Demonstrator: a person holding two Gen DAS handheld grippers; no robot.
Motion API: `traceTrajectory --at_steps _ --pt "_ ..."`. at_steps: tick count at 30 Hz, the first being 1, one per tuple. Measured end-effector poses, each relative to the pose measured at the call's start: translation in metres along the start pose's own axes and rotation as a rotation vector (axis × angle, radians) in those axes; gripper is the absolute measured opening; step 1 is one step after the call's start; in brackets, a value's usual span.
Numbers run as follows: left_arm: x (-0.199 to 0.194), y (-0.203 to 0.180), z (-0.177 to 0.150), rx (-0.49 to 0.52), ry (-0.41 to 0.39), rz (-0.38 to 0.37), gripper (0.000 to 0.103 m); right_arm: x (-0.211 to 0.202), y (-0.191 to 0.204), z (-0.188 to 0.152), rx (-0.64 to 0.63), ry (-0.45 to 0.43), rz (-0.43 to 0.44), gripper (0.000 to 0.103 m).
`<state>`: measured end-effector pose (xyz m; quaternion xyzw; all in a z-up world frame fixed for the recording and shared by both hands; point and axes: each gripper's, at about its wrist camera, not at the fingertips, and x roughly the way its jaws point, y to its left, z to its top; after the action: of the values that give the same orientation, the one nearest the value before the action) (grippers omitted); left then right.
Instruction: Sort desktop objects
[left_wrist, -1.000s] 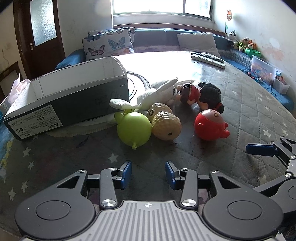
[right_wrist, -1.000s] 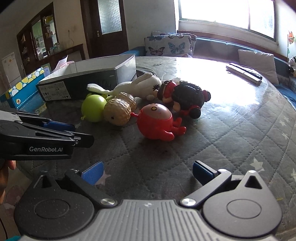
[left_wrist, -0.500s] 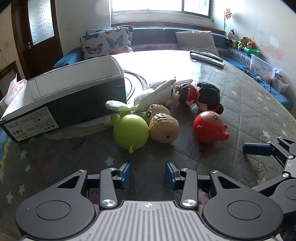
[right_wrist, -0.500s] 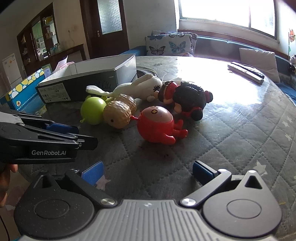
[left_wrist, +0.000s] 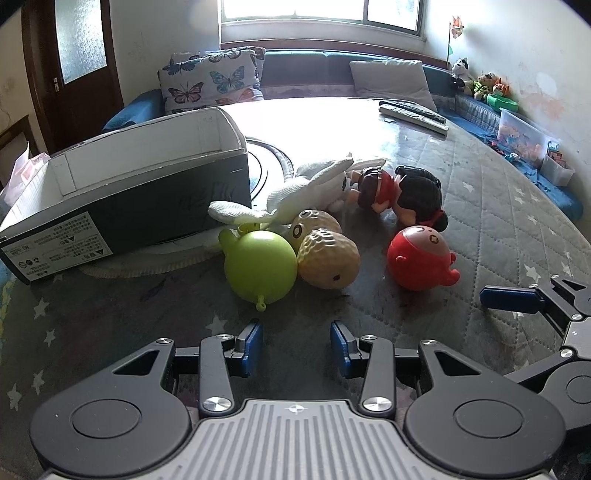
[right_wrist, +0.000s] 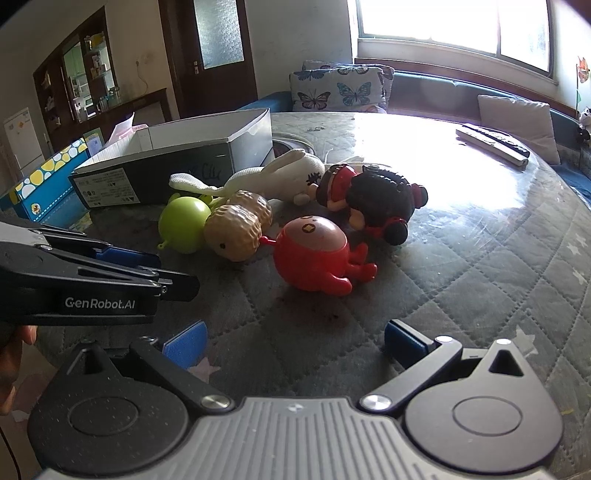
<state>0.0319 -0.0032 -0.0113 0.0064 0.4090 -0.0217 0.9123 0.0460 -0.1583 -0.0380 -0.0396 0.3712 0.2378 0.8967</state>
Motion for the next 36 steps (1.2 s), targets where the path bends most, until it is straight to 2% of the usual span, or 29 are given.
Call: traceTrajectory --at_steps 26,36 --pt "-0.001 0.012 0.021 -0.017 -0.002 -0.071 0.042 0.01 -0.005 0.018 -0.013 -0.006 0.016 0.103" --pt "-0.017 0.015 0.031 -0.017 -0.043 -0.101 0.042 0.004 -0.009 0.027 -0.025 -0.033 0.02 0.103"
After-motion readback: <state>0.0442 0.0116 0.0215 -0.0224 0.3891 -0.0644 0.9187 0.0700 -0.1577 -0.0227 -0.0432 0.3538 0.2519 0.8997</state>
